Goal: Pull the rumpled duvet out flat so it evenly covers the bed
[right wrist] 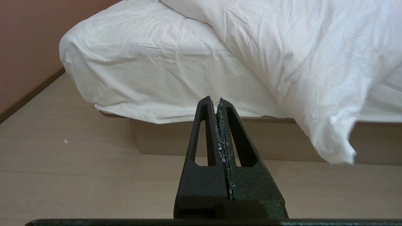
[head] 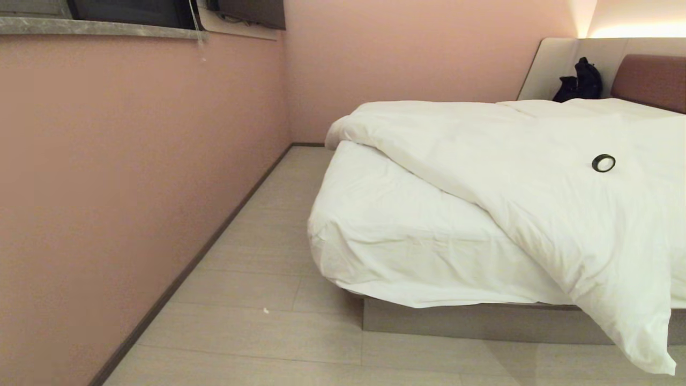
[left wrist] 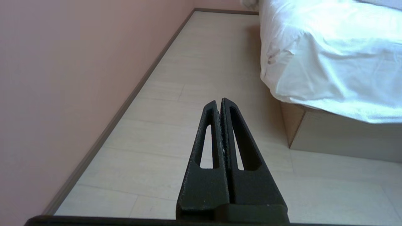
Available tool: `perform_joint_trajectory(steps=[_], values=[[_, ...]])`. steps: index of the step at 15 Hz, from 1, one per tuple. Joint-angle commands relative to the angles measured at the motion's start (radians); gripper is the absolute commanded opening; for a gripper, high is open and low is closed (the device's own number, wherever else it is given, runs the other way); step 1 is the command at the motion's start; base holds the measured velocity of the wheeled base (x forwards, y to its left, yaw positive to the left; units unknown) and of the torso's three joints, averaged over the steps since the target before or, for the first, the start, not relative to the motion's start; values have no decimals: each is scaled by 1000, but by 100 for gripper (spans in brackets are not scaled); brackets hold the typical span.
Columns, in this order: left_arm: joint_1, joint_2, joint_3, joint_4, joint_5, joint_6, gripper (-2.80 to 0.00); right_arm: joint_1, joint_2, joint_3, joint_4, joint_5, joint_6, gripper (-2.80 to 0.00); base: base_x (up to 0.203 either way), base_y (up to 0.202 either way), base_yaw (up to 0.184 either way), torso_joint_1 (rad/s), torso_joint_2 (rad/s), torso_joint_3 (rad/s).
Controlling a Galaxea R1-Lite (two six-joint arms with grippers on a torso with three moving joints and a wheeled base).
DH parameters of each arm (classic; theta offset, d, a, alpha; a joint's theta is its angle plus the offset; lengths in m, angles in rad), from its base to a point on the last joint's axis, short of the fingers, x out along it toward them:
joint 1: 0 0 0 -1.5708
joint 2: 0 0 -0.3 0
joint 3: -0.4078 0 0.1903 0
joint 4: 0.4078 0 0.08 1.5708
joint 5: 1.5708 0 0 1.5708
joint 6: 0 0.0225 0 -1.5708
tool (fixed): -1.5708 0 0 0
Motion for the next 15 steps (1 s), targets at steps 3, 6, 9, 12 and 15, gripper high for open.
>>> perform_joint_trajectory(steps=[3, 6, 9, 12, 15], values=[[0, 0, 0, 1, 1, -2, -280, 0, 2, 0, 0, -2, 2, -280, 194, 0, -1, 1, 2, 1], [0, 0, 0, 2, 1, -6, -280, 0, 2, 0, 0, -2, 2, -280, 198, 0, 0, 2, 3, 3], [0, 0, 0, 1, 1, -6, -280, 0, 2, 0, 0, 0, 0, -280, 197, 0, 1, 4, 4, 2], [0, 0, 0, 1, 1, -6, -280, 0, 2, 0, 0, 0, 0, -280, 196, 0, -1, 2, 3, 4], [0, 0, 0, 2, 1, -6, -280, 0, 2, 0, 0, 0, 0, -280, 192, 0, -1, 3, 2, 4]])
